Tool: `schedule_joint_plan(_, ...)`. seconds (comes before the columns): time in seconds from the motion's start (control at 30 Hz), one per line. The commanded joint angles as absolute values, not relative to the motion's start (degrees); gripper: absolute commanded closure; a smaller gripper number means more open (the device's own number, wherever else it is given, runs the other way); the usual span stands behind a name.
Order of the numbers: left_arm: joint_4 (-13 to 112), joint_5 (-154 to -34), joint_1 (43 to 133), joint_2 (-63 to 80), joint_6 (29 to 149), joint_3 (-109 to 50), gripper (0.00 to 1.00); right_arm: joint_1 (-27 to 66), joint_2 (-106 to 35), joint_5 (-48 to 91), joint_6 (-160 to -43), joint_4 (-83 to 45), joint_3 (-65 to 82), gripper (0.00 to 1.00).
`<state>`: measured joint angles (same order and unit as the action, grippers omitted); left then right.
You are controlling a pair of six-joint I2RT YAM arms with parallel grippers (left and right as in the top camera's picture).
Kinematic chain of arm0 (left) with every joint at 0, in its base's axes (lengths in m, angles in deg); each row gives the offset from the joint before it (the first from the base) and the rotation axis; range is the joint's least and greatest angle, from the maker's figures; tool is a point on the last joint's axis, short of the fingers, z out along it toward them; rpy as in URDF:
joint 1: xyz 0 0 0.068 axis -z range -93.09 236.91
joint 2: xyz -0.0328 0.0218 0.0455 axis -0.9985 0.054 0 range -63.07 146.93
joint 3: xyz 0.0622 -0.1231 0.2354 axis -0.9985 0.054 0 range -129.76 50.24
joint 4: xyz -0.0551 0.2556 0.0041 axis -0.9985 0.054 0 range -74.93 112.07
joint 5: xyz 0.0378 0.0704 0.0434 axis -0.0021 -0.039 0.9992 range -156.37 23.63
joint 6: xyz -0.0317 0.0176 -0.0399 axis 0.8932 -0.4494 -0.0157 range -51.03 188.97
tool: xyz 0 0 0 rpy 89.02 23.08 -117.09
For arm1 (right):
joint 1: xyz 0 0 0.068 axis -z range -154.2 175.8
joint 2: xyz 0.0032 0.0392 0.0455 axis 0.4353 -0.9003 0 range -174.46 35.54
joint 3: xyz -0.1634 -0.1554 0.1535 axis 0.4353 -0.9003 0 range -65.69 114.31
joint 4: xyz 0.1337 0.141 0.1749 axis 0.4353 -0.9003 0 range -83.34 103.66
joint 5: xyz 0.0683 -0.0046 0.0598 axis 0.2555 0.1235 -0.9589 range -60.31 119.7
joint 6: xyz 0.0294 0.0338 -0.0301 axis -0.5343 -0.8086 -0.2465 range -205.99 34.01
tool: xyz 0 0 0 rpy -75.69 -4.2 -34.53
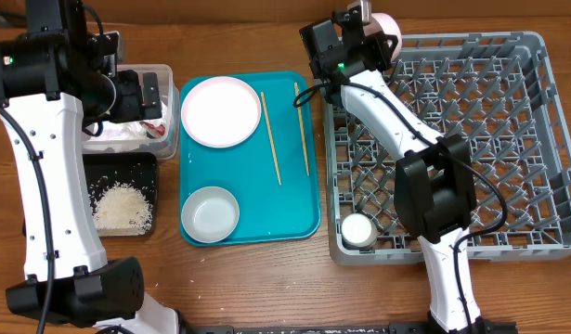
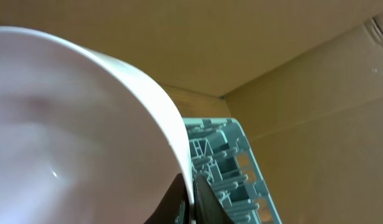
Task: Sort waste into correct bins and load items into the dishwasher
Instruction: 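Lower the pink bowl upside down into the rack and open right gripper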
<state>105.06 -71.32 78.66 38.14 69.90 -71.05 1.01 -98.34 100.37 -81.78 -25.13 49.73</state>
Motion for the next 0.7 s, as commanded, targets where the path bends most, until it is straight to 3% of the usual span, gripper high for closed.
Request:
schedule_joint_plan(0.0, 104.8, -71.9, 78.6, 37.0, 69.2, -72.0, 0.0, 0.6, -98.1, 96.9, -85.8, -28.3, 49.8, 0.96)
schedule_joint_plan(0.5, 104.8, -71.9, 78.6, 37.0, 69.2, -72.0, 0.0, -2.5, -98.1, 101.0, -85.8, -33.8, 49.8, 0.96)
schedule_joint_plan(0.6, 104.8, -71.9, 78.6, 37.0, 69.2, -72.0, 0.0, -3.0, -98.1, 101.0, -85.8, -35.8, 49.8, 0.86)
schedule_joint_plan(0.67, 104.8, -71.9, 78.6, 37.0, 69.2, -72.0, 0.0, -3.5, -98.1, 101.0, -85.8, -36.7, 49.8, 0.85)
